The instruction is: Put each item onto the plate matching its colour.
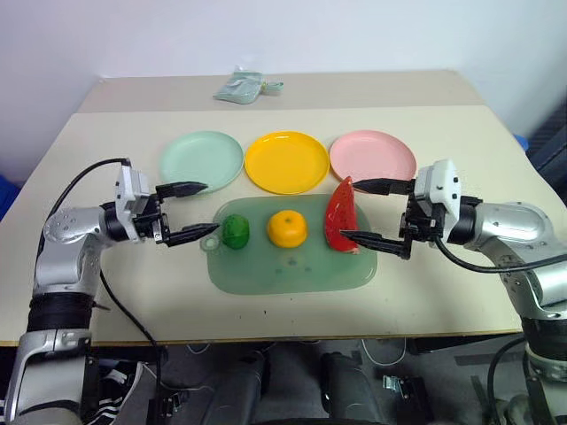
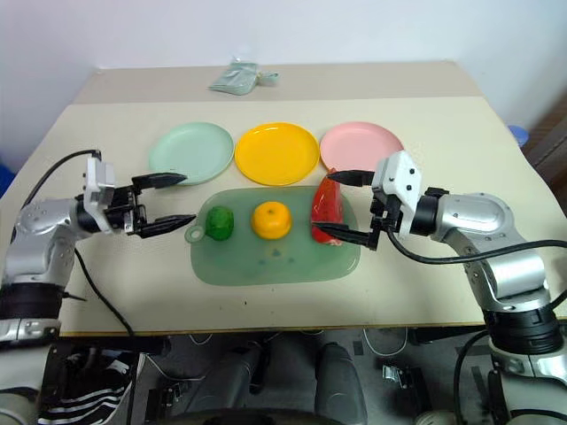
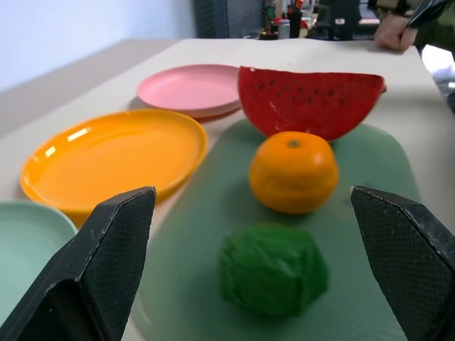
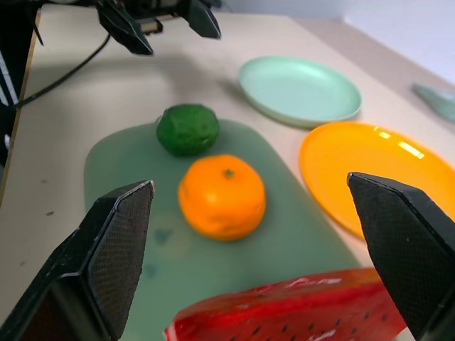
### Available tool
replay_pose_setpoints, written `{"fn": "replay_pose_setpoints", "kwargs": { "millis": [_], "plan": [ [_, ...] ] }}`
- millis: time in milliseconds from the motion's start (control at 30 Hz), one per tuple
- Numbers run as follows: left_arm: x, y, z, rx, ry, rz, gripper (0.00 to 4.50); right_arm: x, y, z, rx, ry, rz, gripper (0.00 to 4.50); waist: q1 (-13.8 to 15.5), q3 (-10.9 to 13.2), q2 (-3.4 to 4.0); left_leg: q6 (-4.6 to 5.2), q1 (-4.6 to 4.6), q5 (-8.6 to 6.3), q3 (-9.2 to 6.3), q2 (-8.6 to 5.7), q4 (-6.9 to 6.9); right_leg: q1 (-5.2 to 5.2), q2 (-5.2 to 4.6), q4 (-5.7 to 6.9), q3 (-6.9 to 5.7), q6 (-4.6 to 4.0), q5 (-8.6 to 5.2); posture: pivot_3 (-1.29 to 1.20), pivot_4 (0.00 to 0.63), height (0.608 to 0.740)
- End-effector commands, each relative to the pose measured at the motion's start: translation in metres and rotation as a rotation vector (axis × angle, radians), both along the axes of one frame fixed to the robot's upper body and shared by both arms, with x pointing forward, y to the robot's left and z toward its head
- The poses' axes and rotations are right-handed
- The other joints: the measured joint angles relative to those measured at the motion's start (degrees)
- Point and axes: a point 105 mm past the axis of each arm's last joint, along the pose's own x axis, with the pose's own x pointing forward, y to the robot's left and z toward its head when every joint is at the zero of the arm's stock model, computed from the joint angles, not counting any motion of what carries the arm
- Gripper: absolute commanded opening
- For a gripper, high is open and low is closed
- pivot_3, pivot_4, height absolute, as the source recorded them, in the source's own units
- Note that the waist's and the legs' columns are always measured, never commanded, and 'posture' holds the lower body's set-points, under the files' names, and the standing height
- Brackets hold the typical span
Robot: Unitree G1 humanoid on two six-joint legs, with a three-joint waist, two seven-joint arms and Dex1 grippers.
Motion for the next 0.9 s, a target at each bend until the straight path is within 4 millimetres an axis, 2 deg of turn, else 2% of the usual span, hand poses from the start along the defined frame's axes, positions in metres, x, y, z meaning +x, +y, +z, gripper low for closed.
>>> {"fn": "replay_pose_setpoints", "kwargs": {
  "millis": [33, 200, 467, 600, 767, 900],
  "plan": [
    [0.0, 0.002, 0.02, 0.001, -0.065, -0.003, 4.5, 0.0, 0.002, 0.011, 0.005, -0.059, 0.01, 4.46, -0.1, 0.0, 0.0, 0.0, 0.01, 0.0, 0.02, 0.0, 0.0, 0.01, -0.01, 0.0, 0.01, -0.03, -0.02, 0.0, 0.15, 0.74],
    [0.005, -0.001, 0.024, 0.001, -0.072, -0.008, 4.5, -0.006, 0.004, 0.012, 0.029, -0.054, 0.001, 4.46, -0.1, 0.0, 0.0, 0.0, 0.01, 0.0, 0.03, 0.0, -0.01, -0.01, 0.0, 0.0, 0.01, 0.03, 0.01, 0.0, 0.15, 0.74],
    [0.008, -0.007, 0.028, -0.004, -0.085, -0.027, 4.5, -0.005, 0.001, 0.015, 0.02, -0.075, -0.02, 4.46, -0.1, 0.0, 0.0, 0.0, 0.01, 0.0, 0.04, 0.01, -0.02, -0.01, 0.01, 0.0, 0.01, 0.08, 0.04, 0.0, 0.15, 0.74],
    [0.007, -0.014, 0.029, -0.015, -0.087, -0.04, 4.5, -0.009, -0.001, 0.014, 0.017, -0.074, -0.025, 4.46, -0.1, 0.0, 0.0, 0.0, 0.0, 0.0, 0.04, 0.0, -0.01, 0.0, -0.01, -0.01, 0.01, 0.09, 0.04, 0.0, 0.15, 0.74],
    [0.004, -0.011, 0.026, 0.014, -0.068, -0.042, 4.5, -0.015, 0.004, 0.014, 0.032, -0.052, -0.017, 4.46, -0.2, 0.0, 0.0, 0.0, 0.01, 0.0, 0.04, 0.01, -0.01, -0.01, 0.0, 0.0, 0.01, 0.09, 0.05, 0.0, 0.15, 0.74],
    [0.016, -0.008, 0.025, 0.047, -0.114, 0.029, 4.5, -0.013, 0.003, 0.006, 0.021, -0.043, -0.036, 4.46, -0.1, 0.0, 0.0, 0.0, 0.01, 0.0, 0.04, 0.01, -0.02, -0.01, 0.0, 0.0, 0.01, 0.08, 0.04, 0.0, 0.15, 0.74]
  ]
}}
